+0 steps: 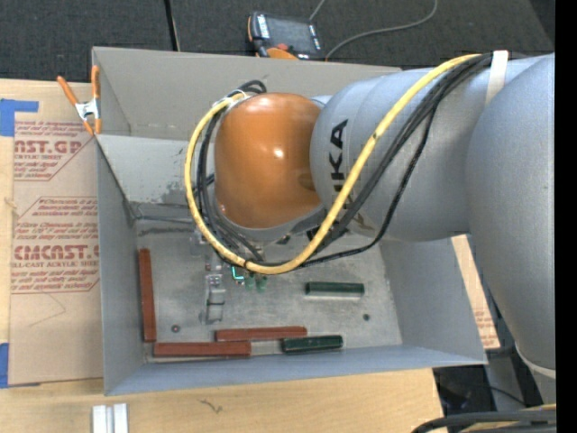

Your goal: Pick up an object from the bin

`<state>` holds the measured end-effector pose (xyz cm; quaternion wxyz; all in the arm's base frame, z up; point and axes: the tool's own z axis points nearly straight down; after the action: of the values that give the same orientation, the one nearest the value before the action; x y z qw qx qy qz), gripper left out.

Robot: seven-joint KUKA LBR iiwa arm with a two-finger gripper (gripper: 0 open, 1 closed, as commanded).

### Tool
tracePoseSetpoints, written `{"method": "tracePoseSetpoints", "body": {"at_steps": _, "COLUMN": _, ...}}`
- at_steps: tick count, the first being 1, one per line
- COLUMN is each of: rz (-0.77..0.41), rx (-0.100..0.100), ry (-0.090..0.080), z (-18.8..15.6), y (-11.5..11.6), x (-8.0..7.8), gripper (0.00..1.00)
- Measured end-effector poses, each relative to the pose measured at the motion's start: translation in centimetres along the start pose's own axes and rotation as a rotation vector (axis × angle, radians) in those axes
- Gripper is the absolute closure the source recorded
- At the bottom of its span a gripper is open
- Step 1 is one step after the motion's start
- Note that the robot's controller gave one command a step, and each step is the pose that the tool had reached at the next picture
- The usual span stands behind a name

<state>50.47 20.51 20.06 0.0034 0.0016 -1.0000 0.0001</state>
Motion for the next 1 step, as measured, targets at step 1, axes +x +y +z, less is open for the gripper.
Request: {"method": "tracePoseSetpoints", "body": {"at_steps": 1, "rz": 0.012, "rx": 0.000, "ry": -0.001, "z": 13.52, "y": 0.59, "x": -0.43, "gripper": 0.00}}
